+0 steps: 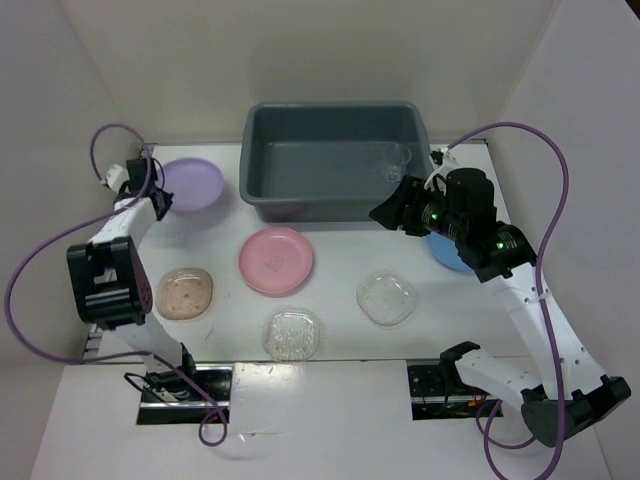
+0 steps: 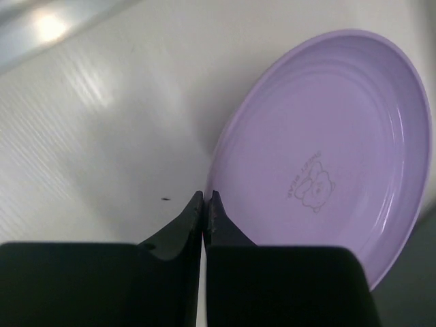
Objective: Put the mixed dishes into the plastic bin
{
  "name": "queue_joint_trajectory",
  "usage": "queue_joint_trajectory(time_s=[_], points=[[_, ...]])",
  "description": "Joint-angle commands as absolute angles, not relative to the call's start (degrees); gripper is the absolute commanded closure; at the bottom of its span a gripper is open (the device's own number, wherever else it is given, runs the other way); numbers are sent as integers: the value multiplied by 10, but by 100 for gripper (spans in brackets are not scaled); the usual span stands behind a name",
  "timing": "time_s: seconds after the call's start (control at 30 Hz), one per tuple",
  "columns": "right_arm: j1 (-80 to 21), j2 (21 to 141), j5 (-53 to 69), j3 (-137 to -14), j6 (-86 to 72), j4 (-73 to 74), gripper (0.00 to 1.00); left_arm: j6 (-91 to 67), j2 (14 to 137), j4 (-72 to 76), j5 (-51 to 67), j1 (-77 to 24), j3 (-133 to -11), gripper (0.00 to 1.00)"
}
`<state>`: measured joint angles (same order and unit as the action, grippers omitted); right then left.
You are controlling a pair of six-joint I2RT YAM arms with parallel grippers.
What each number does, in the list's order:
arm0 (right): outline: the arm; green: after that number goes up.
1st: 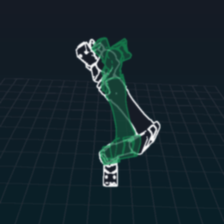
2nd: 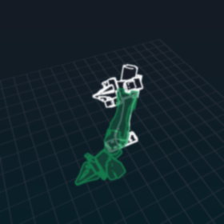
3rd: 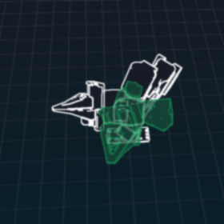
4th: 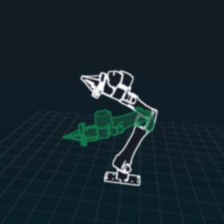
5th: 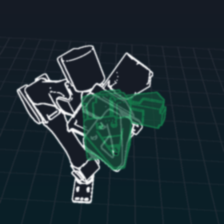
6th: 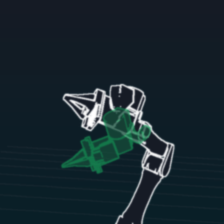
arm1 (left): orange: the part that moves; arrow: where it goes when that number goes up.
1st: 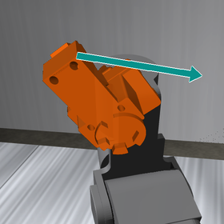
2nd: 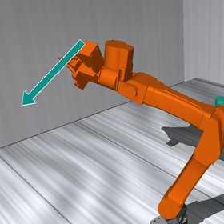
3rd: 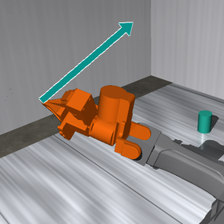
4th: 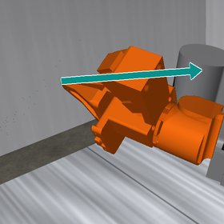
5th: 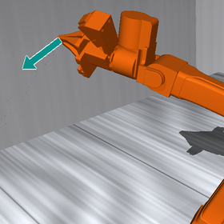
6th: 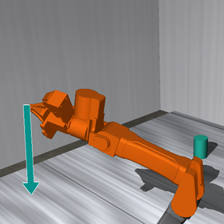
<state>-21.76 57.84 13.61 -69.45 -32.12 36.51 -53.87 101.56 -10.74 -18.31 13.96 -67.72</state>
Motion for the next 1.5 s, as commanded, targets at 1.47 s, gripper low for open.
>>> queue_joint_trajectory(time_s=[1.47], points=[[-221, 497, 132, -685, -339, 388, 36, -419, 1347, -248, -142, -192, -1251, 89]])
